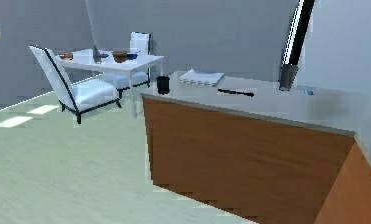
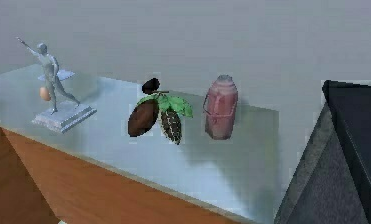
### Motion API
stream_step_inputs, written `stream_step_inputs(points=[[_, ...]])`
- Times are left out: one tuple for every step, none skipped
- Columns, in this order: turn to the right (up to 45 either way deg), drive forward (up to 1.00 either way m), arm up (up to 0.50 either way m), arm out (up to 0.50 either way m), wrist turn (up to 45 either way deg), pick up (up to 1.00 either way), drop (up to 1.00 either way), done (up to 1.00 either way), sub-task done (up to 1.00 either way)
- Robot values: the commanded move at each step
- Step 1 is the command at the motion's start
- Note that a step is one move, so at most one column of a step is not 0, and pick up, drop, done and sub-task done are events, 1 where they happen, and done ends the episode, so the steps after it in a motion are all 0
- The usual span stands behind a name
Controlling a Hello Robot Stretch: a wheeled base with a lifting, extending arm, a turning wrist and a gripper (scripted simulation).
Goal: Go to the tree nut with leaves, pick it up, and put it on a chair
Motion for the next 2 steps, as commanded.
stream_step_inputs(points=[[0.0, 0.0, 0.38, 0.0, 0.0, 0.0, 0.0, 0.0, 0.0], [0.0, 0.0, 0.0, 0.28, 0.0, 0.0, 0.0, 0.0, 0.0]])
